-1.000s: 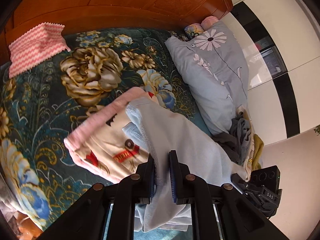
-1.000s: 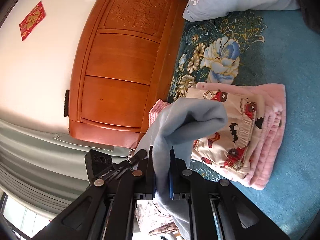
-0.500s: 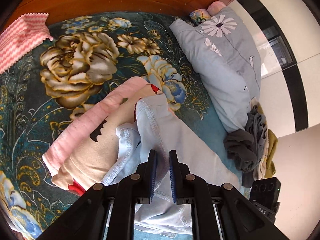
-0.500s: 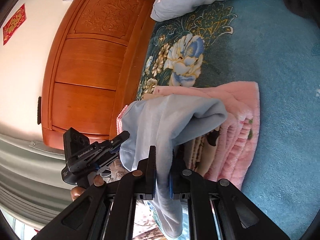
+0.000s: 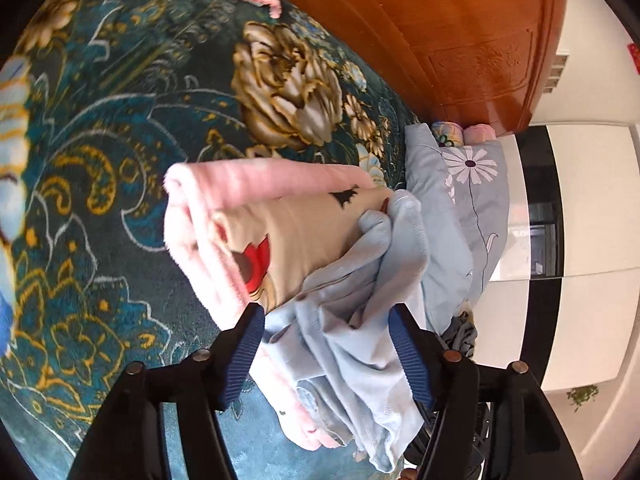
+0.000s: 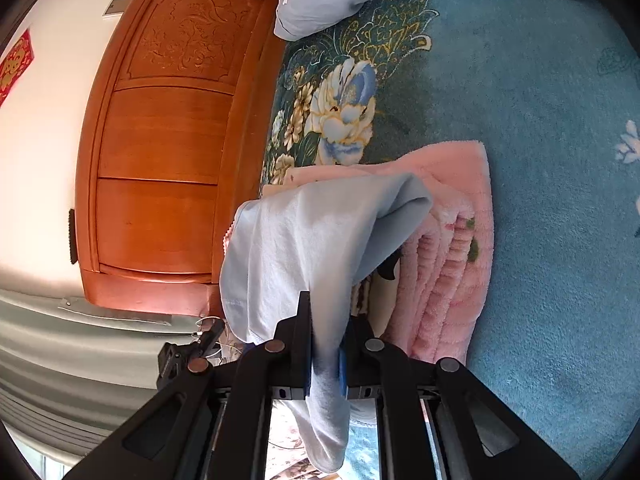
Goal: Fold clothes
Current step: 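Lift the shirt with both grippers and carry it toward the pink clothes stack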
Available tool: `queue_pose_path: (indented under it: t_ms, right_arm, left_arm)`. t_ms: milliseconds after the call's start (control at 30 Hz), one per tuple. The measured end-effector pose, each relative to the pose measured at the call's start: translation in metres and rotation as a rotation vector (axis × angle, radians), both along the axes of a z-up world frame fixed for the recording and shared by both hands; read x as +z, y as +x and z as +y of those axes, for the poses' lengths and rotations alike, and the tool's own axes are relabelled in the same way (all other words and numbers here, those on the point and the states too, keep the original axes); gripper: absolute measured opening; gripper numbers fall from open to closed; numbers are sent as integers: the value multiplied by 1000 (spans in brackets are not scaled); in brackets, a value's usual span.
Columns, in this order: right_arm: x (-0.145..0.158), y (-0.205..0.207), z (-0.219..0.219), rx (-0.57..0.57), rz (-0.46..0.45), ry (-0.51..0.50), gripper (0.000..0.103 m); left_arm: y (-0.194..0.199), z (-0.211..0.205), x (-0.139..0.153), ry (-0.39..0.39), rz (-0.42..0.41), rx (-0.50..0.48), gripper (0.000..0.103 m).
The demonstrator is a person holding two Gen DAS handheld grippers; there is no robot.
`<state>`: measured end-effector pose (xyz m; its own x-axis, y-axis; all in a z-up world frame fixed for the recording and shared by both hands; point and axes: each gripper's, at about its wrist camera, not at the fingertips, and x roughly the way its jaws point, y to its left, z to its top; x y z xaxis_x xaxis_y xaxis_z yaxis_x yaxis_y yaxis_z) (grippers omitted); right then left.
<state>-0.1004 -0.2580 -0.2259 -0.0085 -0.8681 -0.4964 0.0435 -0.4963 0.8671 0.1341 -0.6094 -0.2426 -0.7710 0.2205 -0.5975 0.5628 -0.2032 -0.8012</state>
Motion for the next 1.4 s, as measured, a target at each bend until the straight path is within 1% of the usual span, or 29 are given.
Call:
queue_pose_path:
  t_ms: [100, 167, 267, 333, 367, 433, 467, 533, 600, 633, 667, 733, 800, 933, 1033, 1100, 1167, 1200, 1233, 1267, 1300, 1367, 1400]
  right_arm:
    - [0, 0, 0, 6, -6, 1, 12]
    - [-2, 0, 1, 2, -15, -5, 12]
    - [-5, 0, 1, -6, -29, -15, 12]
    - [-5, 0, 0, -6, -30, -15, 12]
    - [-5, 0, 0, -6, -29, -13, 12]
    - [-5, 0, 0, -5, -33, -14, 12]
    - [-5, 0, 0, -5, -33, -14, 12]
    - [-5, -1, 0, -3, -30, -13, 12]
    - [-6, -1, -1, -6, -31, -16, 12]
    - [-6, 0, -1, -8, -31, -16, 12]
    - [-5, 0, -1, -10, -31, -16, 12]
    - [-5, 1, -1, -13, -32, -16, 12]
    - [5, 1, -4, -4, 1, -4, 12]
    - [42, 0, -18, 42, 107, 9, 10]
    - [75, -4, -36, 71, 170, -34, 10]
    - [98, -6, -45, 83, 219, -76, 10]
    - [114, -7, -48, 84, 263, -120, 10]
    - [117, -7, -48, 84, 282, -131, 10]
    - [120, -6, -48, 85, 301, -142, 10]
    - [119, -7, -47, 83, 310, -140, 10]
    - [110, -7, -45, 77, 302, -121, 10]
    - [80, -9, -39, 59, 250, -66, 10]
    - [62, -10, -35, 50, 212, -43, 10]
  left_arm:
    - [8, 13, -16, 64, 47, 19, 76]
    - [12, 19, -23, 116, 114, 53, 80]
    - [15, 21, -30, 198, 206, 122, 82]
    - [9, 21, -28, 186, 197, 127, 82]
    - [5, 21, -23, 149, 178, 112, 80]
    - [-2, 23, -11, 62, 152, 81, 80]
    - [-7, 24, -6, 31, 140, 66, 77]
    - [-16, 24, -2, 5, 103, 41, 71]
    - [-26, 24, -5, -6, 40, 29, 58]
    - [-30, 25, -6, -11, 9, 24, 41]
    - [-31, 25, -9, -9, -17, 26, 31]
    - [-32, 25, -10, -9, -25, 36, 24]
    - [-34, 24, -3, -18, -19, 27, 21]
    - [-48, 10, 24, -39, 1, -4, 18]
    - [-56, -8, 63, -72, 80, -8, 18]
    - [-60, -18, 91, -113, 134, -16, 18]
    - [-62, -24, 111, -156, 175, -31, 18]
    - [-63, -25, 114, -166, 184, -40, 18]
    - [-64, -27, 112, -171, 174, -50, 18]
    - [-66, -27, 103, -171, 149, -58, 18]
    - [-68, -25, 87, -159, 112, -65, 18]
    - [-71, -23, 54, -134, 39, -79, 18]
    - [-73, -19, 34, -114, -11, -84, 18]
